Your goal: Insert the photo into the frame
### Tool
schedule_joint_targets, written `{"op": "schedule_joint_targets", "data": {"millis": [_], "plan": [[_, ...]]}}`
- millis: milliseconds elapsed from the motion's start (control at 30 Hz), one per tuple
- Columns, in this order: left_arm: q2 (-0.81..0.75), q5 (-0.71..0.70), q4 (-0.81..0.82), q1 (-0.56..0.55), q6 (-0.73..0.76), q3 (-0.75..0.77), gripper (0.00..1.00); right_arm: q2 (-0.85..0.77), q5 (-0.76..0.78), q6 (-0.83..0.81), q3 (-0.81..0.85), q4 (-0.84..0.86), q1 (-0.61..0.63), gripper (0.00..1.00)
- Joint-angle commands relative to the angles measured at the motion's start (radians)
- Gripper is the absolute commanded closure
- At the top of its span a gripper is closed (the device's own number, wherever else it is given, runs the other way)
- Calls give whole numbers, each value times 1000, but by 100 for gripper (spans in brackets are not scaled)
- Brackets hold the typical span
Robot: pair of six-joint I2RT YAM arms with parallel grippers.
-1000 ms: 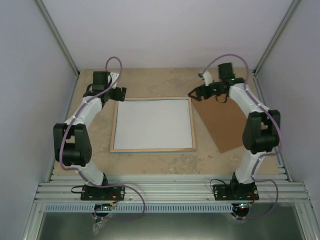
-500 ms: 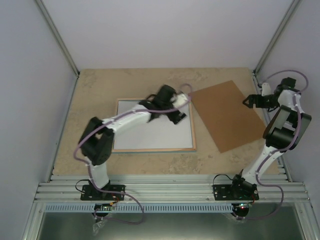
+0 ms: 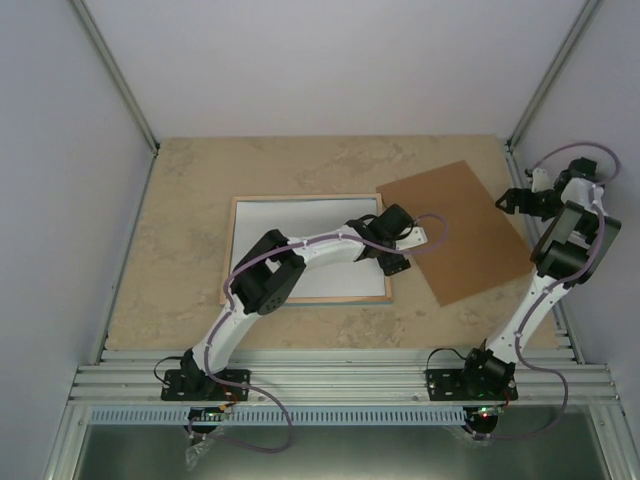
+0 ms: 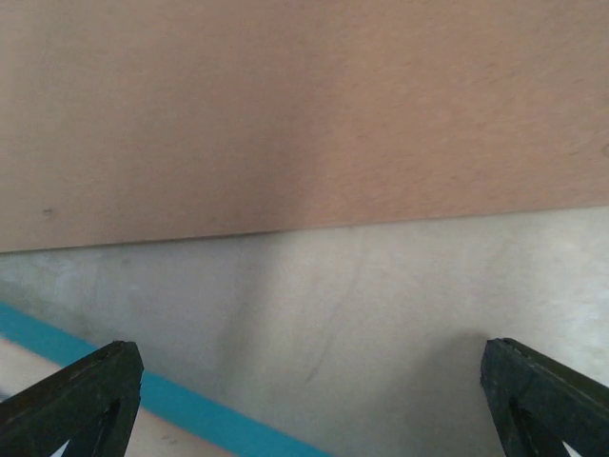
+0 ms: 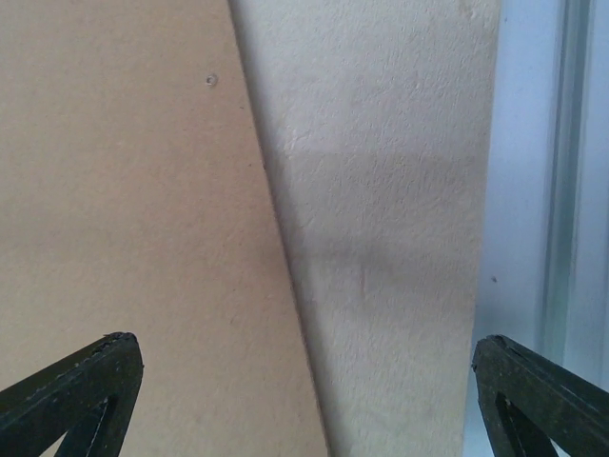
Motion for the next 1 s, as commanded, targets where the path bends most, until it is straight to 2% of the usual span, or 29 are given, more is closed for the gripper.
{"op": "schedule_joint_targets", "data": {"millis": [0, 267, 533, 767, 967], "plan": [[6, -107, -36, 3, 73, -7, 1, 65, -26, 17, 34, -28, 15, 5], [-99, -144, -22, 82, 70, -189, 1, 31, -19, 0, -120, -4, 68, 8], [-234, -99, -27, 252, 10, -343, 1, -47, -94, 1, -314, -32, 119, 11], [-350, 28, 1, 314, -181, -383, 1, -189, -179, 39, -587, 8, 220, 12], [-460, 279, 32, 316, -516, -361, 1, -263, -215, 86, -637, 0, 233, 12]]}}
